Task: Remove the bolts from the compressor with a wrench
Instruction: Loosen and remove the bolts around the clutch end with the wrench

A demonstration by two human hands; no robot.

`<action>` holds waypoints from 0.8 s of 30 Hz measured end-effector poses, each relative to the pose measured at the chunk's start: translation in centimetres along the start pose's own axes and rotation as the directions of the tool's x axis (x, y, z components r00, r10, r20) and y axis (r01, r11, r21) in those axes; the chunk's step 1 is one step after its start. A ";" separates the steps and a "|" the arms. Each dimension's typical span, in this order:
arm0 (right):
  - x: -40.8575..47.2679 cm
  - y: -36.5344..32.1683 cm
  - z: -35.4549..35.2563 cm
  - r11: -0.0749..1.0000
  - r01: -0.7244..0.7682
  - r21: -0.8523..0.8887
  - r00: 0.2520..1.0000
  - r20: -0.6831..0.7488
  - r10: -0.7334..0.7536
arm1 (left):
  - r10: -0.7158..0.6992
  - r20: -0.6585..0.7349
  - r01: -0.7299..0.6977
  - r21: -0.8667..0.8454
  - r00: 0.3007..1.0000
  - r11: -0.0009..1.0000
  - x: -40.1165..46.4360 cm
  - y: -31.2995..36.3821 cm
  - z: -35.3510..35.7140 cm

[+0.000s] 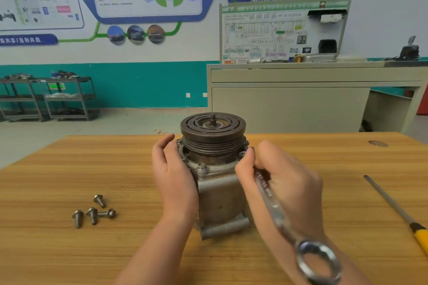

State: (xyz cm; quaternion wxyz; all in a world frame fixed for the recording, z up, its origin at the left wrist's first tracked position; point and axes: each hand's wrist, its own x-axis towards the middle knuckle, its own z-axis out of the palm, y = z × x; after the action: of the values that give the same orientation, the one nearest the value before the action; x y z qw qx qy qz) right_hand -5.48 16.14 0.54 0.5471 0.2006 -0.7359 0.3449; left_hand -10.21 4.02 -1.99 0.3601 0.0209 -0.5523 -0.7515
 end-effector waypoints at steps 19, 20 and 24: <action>1.9 3.1 -2.8 0.589 -0.413 0.695 0.818 -0.002 0.575 | -0.017 0.211 -0.017 0.160 0.977 0.987 1.9 -0.2 -0.3; 1.7 2.7 -2.9 0.732 -0.357 0.580 0.873 -0.072 0.483 | -0.023 0.210 -0.008 0.148 0.978 0.989 1.9 -0.2 -0.2; 0.5 1.3 -2.2 0.931 -0.185 0.315 0.966 -0.113 0.231 | -0.042 0.194 0.025 0.085 0.980 0.996 1.8 -0.2 0.0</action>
State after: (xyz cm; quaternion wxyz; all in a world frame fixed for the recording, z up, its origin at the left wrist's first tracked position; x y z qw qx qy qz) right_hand -5.01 18.66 1.04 0.5233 0.1765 -0.6490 0.5233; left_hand -11.62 3.05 -1.54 0.2904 -0.0288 -0.6150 -0.7326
